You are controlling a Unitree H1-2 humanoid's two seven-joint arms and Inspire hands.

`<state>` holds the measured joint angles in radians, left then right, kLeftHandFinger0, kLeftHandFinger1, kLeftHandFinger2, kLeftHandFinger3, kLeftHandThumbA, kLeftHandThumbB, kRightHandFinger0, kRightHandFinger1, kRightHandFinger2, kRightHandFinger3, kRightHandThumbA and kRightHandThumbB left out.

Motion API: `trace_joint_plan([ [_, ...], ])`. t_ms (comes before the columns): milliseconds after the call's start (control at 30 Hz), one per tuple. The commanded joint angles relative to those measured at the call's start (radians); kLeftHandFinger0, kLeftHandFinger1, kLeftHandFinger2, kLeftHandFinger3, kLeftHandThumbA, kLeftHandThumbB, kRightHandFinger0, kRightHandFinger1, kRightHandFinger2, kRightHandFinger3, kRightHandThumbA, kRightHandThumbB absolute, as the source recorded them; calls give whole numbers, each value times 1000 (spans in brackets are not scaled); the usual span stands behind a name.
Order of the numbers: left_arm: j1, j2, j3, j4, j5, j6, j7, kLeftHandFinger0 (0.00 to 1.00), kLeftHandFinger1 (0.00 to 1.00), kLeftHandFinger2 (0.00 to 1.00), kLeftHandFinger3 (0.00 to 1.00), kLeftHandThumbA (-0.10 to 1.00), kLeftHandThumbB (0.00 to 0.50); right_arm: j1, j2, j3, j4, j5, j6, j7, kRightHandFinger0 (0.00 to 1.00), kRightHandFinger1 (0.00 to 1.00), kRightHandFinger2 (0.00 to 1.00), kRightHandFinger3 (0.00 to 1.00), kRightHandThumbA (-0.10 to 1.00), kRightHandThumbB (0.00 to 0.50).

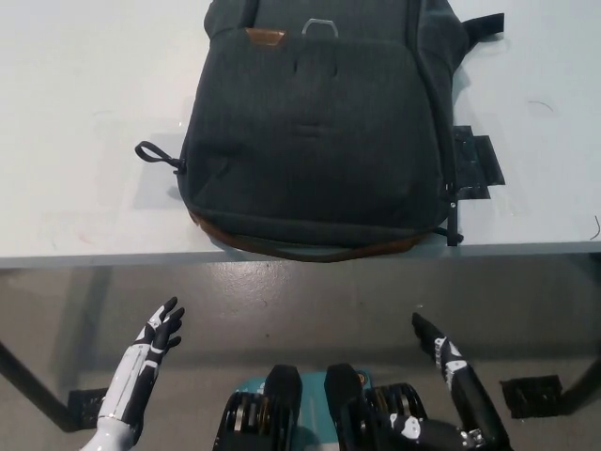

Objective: A bag is kept in the middle of the table with its flap loosely closed and the robot uses its right hand to adjust it and opens it

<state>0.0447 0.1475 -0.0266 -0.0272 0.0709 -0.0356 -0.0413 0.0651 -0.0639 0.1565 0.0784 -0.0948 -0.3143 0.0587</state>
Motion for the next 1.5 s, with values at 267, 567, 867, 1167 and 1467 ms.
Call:
trace_joint_plan([
  [267, -2, 9, -7, -19, 6, -48, -14, 1000, 1000, 1000, 1000, 1000, 0, -230, -24, -173, -330, 130, 53, -35, 1000, 1000, 1000, 1000, 1000, 284],
  [567, 5, 8, -5, -20, 10, -43, -13, 1000, 1000, 1000, 1000, 1000, 1, -564, -34, -254, -185, 273, 237, -15, 1000, 1000, 1000, 1000, 1000, 290],
  [867, 15, 3, 0, -18, 1, -43, -11, 1000, 1000, 1000, 1000, 1000, 0, -810, -27, -280, 96, 375, 302, 45, 1000, 1000, 1000, 1000, 1000, 262],
  [1167, 13, 0, -6, -8, 9, -44, -9, 1000, 1000, 1000, 1000, 1000, 0, -963, 1, -265, 419, 392, 270, 118, 1000, 1000, 1000, 1000, 1000, 311],
  [1467, 16, 3, -2, -18, 1, -33, -14, 1000, 1000, 1000, 1000, 1000, 3, -922, 35, -256, 468, 435, 289, 210, 1000, 1000, 1000, 1000, 1000, 365],
])
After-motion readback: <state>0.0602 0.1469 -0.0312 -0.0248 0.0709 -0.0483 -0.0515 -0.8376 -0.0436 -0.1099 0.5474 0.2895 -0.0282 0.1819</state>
